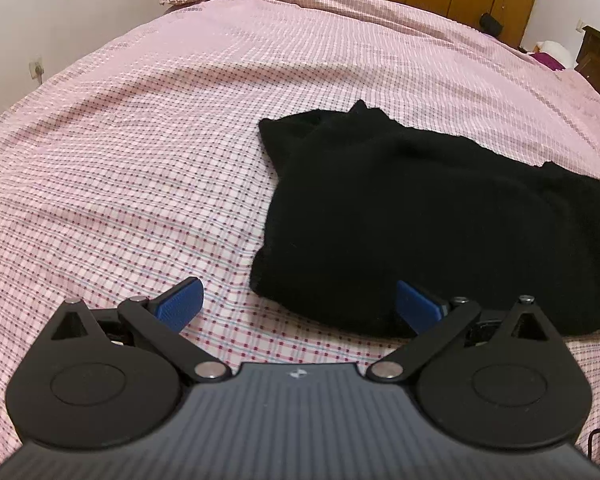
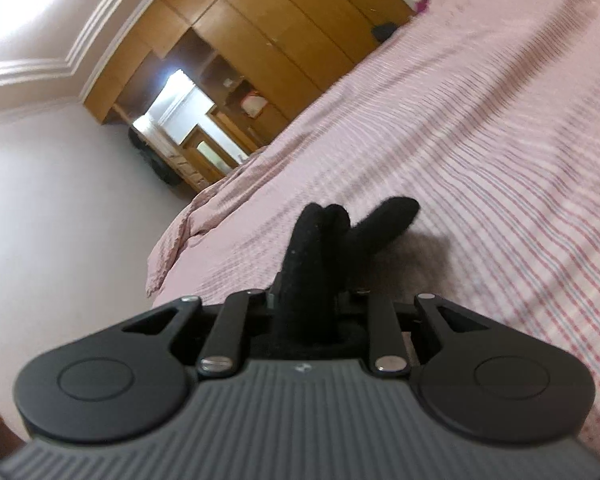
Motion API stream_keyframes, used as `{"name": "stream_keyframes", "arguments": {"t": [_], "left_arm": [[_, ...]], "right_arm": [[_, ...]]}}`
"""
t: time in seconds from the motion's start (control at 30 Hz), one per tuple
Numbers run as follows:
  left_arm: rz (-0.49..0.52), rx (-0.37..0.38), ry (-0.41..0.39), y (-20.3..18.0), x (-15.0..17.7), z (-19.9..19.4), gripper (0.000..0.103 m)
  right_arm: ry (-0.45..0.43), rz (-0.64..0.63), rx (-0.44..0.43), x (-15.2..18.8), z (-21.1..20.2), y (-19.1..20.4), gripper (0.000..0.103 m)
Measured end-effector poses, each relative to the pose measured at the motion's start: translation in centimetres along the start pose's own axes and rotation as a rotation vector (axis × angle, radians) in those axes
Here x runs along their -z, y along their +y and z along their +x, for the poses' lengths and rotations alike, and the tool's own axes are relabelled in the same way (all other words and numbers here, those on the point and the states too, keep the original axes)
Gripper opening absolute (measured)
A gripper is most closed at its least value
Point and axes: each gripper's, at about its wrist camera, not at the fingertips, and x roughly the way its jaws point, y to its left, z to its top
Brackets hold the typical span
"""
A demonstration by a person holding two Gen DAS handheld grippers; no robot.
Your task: Fold small clothes
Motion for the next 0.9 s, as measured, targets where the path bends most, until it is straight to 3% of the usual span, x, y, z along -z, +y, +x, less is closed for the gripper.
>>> {"name": "stream_keyframes", "arguments": {"t": [0.53, 0.9], "left_arm": [[-0.065, -0.018, -0.042, 3.4, 0.1, -1.6, 0.103], [-0.112, -0.005, -0.094, 6.6, 0.3, -3.3, 0.103]], "right_arm": [[0.001, -0.06, -0.116, -0.5, 2.3, 8.6, 0.021], [0.103, -0.137, -0.21, 2.6, 6.8, 17.4, 0.021]]}}
